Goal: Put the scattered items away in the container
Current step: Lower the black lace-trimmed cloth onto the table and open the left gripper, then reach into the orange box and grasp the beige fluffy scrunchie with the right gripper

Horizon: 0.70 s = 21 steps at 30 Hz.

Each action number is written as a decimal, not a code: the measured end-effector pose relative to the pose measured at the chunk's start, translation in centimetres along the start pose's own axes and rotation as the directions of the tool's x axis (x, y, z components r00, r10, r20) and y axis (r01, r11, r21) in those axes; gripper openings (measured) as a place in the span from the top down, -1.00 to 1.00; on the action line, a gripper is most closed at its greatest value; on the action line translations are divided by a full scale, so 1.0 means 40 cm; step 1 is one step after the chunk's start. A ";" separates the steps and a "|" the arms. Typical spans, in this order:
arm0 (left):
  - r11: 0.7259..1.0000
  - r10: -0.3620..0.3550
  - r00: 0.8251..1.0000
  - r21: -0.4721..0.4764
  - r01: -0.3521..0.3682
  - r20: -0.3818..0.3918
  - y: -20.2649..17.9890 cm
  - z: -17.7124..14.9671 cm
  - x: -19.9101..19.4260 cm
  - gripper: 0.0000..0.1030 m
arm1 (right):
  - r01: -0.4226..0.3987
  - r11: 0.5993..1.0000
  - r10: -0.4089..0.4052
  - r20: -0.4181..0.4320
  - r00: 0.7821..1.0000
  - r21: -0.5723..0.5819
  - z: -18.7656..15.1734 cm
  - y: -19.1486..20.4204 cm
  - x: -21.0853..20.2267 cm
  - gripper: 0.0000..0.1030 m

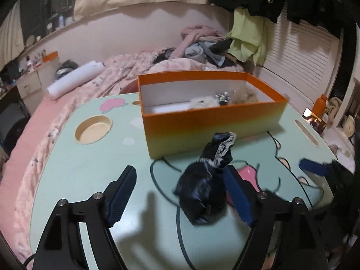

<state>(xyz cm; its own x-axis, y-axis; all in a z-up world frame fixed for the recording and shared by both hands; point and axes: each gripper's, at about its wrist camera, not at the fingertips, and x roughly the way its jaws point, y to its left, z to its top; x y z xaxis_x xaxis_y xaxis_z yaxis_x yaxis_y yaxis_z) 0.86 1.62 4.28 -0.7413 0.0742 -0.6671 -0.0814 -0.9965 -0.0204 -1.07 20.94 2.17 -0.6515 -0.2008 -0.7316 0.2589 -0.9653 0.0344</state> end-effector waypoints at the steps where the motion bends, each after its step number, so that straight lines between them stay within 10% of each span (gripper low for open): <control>1: 1.000 -0.020 1.000 0.005 0.020 0.001 -0.003 -0.009 -0.012 -0.80 | 0.000 1.000 0.000 0.000 1.000 0.000 -0.003 0.000 0.000 -0.99; 15: 0.999 0.037 0.991 0.035 -0.033 -0.128 0.008 -0.054 0.056 -1.00 | 0.035 0.998 -0.035 0.003 0.999 0.059 -0.010 -0.030 -0.006 -0.99; 21: 0.999 0.034 0.992 0.031 -0.030 -0.122 0.008 -0.053 0.060 -1.00 | -0.004 0.999 -0.001 0.138 0.990 0.038 0.085 -0.026 -0.088 -0.99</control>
<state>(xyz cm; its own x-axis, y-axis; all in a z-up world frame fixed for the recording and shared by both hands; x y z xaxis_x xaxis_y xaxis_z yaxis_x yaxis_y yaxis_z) 0.47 1.39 1.12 -0.6567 0.0353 -0.7534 -0.0798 -0.9966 0.0229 -1.48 22.09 7.04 -0.7439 -0.2207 -0.6308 0.2341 -0.9701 0.0633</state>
